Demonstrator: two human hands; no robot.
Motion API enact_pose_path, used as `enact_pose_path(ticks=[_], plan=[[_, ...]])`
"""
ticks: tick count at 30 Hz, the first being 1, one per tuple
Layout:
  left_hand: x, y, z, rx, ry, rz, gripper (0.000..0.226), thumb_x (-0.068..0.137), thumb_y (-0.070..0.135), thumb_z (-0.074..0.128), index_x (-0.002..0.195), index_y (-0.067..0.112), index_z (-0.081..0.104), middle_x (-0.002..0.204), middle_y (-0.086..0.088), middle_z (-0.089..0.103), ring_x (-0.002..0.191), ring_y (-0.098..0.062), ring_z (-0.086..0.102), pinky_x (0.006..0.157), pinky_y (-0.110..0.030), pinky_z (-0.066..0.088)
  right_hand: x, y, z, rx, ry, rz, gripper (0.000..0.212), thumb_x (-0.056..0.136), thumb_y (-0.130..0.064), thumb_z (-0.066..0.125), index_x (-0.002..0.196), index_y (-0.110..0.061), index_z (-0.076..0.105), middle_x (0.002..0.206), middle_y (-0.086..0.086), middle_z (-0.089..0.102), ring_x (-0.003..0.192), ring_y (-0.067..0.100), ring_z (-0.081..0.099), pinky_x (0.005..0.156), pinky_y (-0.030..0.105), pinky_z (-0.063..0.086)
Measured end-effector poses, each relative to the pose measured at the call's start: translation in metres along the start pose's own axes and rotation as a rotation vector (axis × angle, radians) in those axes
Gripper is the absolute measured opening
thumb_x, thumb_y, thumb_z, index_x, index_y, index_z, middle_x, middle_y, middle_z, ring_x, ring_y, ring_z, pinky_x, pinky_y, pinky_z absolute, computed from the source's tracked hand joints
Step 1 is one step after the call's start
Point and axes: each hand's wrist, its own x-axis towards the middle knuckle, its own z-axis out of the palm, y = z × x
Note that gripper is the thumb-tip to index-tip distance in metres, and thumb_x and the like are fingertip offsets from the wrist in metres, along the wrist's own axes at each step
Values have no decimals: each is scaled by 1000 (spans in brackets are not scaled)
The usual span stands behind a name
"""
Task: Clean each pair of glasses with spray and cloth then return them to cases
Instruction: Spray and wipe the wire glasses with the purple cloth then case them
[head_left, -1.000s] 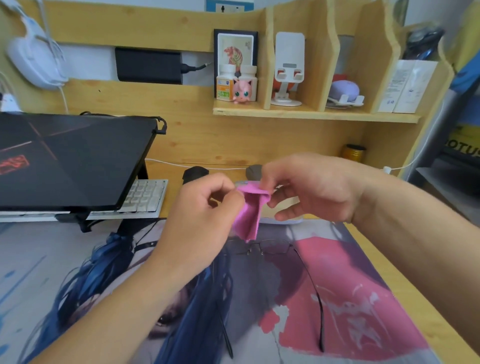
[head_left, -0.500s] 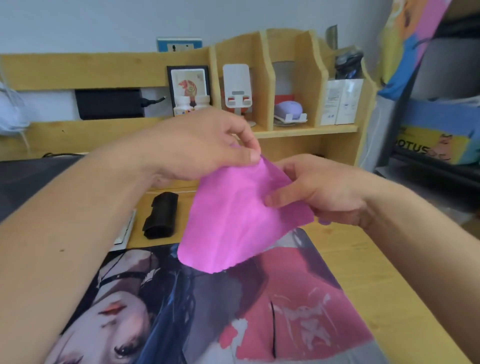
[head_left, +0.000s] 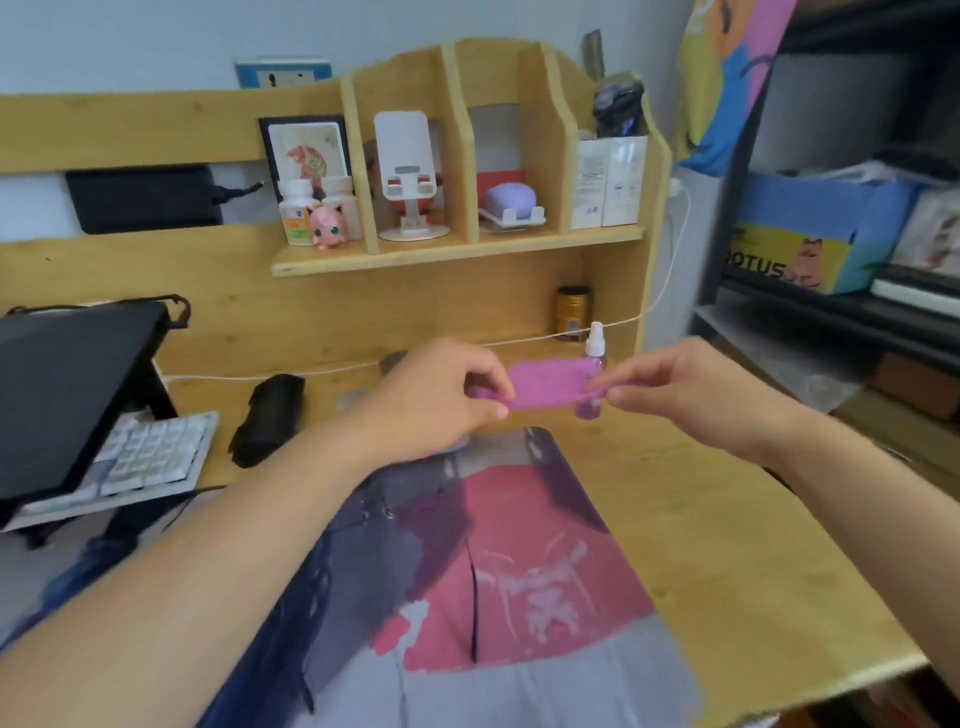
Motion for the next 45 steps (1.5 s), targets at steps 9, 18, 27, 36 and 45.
enact_pose_path(ticks=[9,18,27,36,45], plan=[[-105,-36,2,31,287,67,22,95,7,64,99,23,78,98,15,67,98,-5,61,84,-11,42,-41,33,42,-186,-96,-24,59,80,17,51,90,-36,76,110,-21,71,109,-6,60,90,17,46],[-186,-138,-31,404,205,104,34,94,4,63,119,26,70,117,16,56,94,-13,61,80,-36,53,8,6,146,-538,-184,-567,53,82,1,53,119,-36,51,117,-14,41,99,16,55,78,44,52],[-160,-130,-22,73,358,4,7,89,13,73,85,17,77,90,11,72,88,-8,69,84,-31,54,35,0,149,-168,-15,-517,12,90,-3,70,87,-15,69,89,-5,64,82,5,60,77,25,49],[-83,-90,4,-479,794,-248,14,101,14,58,99,23,68,84,4,69,73,-11,64,75,-28,52,73,-12,130,456,315,-117,9,96,-2,62,103,-8,63,71,4,65,52,13,58,56,27,52],[-98,-83,28,-349,771,-198,17,99,12,59,96,28,65,88,12,67,80,-11,63,71,-15,49,86,57,90,-415,801,42,83,90,-10,68,157,-18,21,152,19,31,136,34,36,111,42,34]])
